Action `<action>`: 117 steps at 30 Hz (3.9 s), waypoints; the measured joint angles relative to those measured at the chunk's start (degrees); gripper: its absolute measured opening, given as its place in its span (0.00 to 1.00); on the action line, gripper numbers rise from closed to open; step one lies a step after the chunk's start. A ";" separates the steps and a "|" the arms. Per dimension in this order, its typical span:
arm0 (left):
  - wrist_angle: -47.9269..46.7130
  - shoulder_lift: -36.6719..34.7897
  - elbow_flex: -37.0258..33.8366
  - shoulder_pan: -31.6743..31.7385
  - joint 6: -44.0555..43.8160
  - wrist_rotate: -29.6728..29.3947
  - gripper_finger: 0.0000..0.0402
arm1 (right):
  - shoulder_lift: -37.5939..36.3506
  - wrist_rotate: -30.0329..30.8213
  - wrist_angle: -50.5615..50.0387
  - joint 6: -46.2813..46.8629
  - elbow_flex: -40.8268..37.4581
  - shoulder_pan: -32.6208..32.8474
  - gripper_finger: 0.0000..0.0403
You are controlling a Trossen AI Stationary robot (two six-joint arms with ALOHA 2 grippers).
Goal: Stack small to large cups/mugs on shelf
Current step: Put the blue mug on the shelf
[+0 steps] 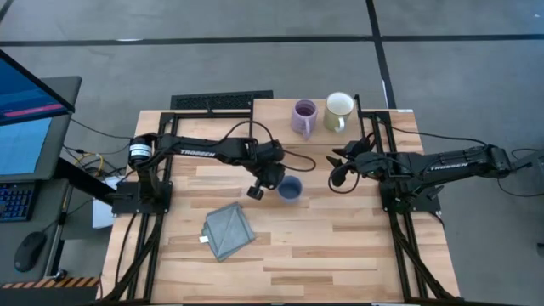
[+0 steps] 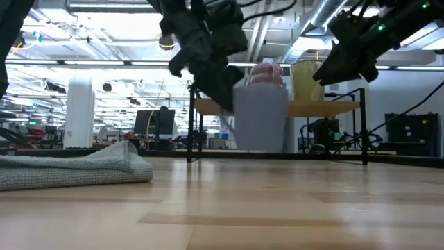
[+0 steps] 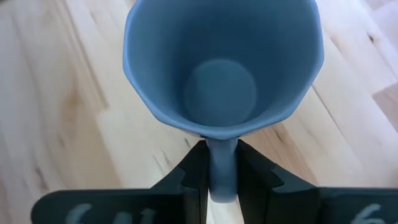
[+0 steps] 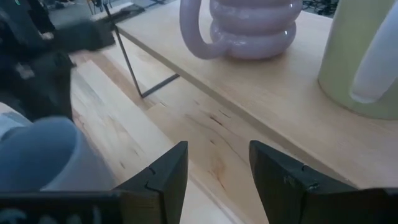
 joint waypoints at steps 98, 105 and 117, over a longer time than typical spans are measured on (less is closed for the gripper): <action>-18.28 -4.99 20.35 8.32 -66.89 -37.51 0.10 | 0.00 -7.50 -4.09 -8.90 0.00 0.00 0.48; -18.88 -4.62 20.37 8.32 -72.58 -38.90 0.10 | 0.00 -7.53 -4.10 -8.95 0.00 0.00 0.48; -19.28 -4.62 20.22 8.08 -79.31 -38.45 0.10 | 0.00 -7.53 -3.88 -8.99 0.00 0.00 0.48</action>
